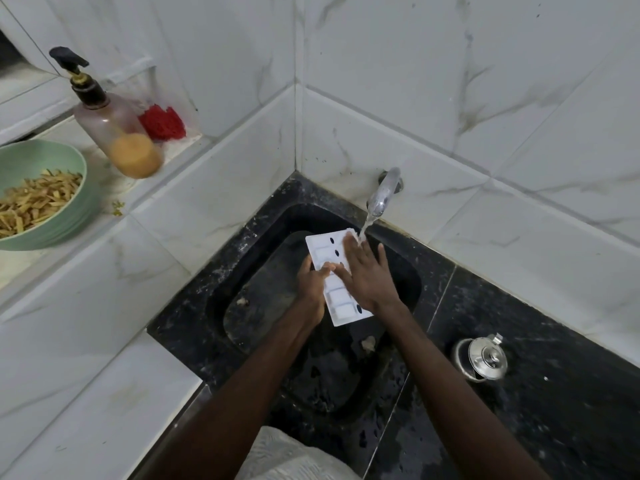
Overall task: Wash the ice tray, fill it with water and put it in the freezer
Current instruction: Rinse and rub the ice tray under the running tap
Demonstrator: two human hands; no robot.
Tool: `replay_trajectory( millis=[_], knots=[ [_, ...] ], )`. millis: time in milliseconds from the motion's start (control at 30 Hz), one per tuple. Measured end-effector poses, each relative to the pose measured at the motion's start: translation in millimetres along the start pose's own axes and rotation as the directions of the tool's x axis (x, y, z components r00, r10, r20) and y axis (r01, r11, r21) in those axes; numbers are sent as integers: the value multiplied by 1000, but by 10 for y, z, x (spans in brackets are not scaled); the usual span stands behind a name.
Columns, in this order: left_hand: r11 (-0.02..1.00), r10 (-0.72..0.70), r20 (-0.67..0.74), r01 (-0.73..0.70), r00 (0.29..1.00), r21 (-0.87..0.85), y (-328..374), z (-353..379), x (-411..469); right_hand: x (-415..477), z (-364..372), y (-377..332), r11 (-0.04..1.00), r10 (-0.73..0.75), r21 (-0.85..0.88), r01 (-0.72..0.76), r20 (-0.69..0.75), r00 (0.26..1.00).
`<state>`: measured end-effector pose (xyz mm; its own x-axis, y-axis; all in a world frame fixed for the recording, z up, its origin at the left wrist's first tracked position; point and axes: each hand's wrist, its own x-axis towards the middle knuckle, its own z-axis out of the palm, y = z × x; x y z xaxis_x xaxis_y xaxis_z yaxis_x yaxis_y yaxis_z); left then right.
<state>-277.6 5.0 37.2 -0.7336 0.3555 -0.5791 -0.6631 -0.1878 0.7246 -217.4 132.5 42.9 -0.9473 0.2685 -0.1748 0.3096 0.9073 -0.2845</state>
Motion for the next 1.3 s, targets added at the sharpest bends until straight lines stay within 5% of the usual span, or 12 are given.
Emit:
replay_trajectory(
  millis=[100,333,533,767,933,1133,1300],
  knots=[
    [999,5,-22,-6,1000,-34,32,-48,35,-124,56,37,996,-72,-52,74,38,997],
    [999,4,6,-4,1000,-35,5,51,16,4,-68,82,994,94,63,-93,-15,995],
    [998,20,-74,-25,997,-65,106,-108,101,-239,79,-13,991,-125,-46,127,47,991],
    [999,35,-59,-37,998,-36,59,-5,61,-123,-4,-53,997,56,55,-55,-4,998],
    [999,31,-112,-35,993,-26,88,-144,134,-289,94,-13,995,-97,-17,98,43,994],
    [999,-2,-93,-1,996,-33,61,-15,113,-215,12,71,997,58,53,-57,-9,998],
    [998,2,-135,-9,991,-56,93,-80,138,-339,86,54,994,-108,9,108,37,993]
  ],
)
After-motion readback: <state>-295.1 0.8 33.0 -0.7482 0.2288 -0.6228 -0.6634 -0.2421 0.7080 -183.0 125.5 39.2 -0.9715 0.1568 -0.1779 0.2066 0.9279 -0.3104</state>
